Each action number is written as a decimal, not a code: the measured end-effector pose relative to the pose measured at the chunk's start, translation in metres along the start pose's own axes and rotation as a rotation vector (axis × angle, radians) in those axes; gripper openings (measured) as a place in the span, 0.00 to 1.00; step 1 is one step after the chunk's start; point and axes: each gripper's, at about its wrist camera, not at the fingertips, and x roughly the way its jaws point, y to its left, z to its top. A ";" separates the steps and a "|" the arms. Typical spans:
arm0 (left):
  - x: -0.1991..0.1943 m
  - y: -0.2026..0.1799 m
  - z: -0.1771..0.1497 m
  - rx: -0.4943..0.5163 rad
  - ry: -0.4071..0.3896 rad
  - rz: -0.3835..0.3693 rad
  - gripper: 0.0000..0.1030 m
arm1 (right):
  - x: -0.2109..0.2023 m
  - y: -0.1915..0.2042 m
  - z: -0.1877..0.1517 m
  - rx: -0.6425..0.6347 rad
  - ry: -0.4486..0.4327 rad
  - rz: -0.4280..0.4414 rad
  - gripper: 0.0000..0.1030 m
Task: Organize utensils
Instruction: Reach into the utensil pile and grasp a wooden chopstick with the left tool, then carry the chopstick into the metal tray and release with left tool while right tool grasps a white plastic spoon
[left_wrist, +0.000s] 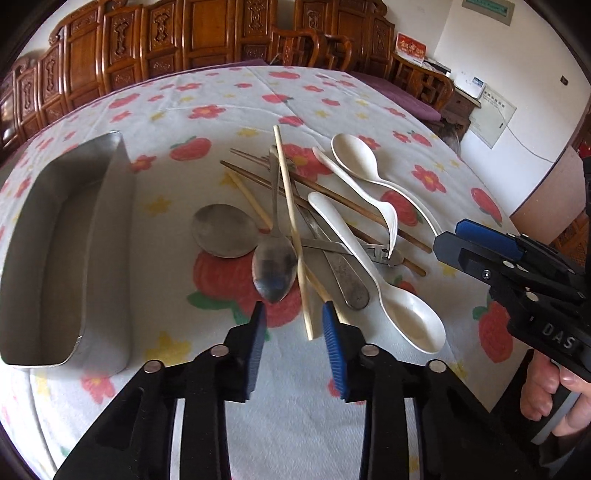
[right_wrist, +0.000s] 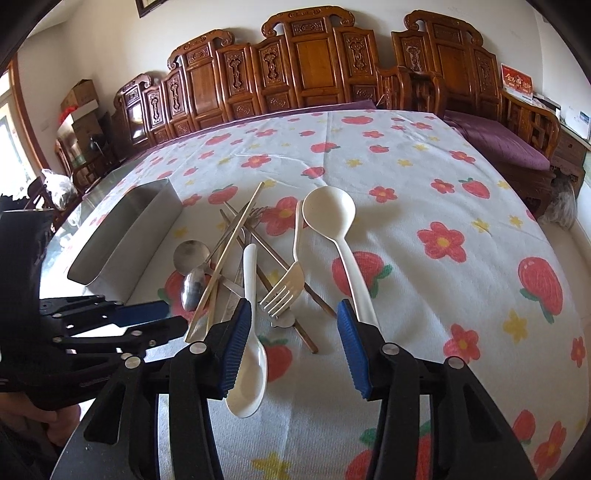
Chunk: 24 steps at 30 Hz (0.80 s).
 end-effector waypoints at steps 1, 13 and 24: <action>0.003 -0.001 0.001 0.001 0.004 -0.001 0.23 | 0.000 0.000 0.000 0.001 -0.001 0.001 0.49; 0.015 -0.003 0.005 -0.011 0.013 -0.008 0.04 | 0.004 0.002 0.002 -0.003 0.006 0.005 0.49; -0.038 0.006 -0.016 -0.054 -0.061 -0.043 0.04 | 0.017 0.011 -0.004 -0.030 0.065 0.037 0.44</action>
